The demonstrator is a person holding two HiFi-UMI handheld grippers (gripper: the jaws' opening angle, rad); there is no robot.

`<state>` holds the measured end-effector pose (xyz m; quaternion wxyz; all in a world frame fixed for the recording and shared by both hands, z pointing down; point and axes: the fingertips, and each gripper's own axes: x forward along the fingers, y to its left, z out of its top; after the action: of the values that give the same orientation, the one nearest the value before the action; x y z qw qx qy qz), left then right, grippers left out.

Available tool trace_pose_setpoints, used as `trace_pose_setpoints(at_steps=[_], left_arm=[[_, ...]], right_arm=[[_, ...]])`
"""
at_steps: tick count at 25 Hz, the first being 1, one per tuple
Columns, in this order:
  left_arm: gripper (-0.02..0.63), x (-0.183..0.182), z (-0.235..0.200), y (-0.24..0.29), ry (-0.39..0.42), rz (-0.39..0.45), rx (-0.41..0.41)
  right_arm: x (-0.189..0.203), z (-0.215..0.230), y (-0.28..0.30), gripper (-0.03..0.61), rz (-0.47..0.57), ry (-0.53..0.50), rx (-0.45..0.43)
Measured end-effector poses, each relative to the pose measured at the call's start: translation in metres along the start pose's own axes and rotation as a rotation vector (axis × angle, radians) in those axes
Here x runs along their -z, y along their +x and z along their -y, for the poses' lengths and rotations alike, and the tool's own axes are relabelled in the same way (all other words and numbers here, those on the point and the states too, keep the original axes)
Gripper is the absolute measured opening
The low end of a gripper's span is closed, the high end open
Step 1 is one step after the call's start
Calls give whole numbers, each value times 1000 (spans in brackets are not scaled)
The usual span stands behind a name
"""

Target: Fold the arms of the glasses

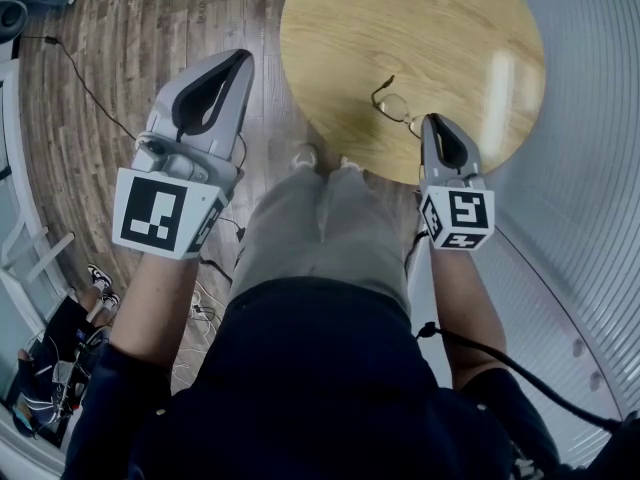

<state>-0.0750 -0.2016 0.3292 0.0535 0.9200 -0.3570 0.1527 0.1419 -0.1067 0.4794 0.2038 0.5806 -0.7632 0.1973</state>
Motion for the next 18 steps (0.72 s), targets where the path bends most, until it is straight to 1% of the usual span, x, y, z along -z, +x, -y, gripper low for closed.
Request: trace_pose_setpoints(at_steps=[7, 11, 18], left_arm=[[3, 15, -2, -3, -2, -4, -18], [3, 13, -4, -5, -6, -7, -24], [3, 22, -8, -5, -10, -15, -33]], right_arm=[[15, -7, 11, 26, -4, 3, -21], [13, -10, 12, 26, -11, -1, -28], [21, -15, 21, 26, -18, -19, -43]])
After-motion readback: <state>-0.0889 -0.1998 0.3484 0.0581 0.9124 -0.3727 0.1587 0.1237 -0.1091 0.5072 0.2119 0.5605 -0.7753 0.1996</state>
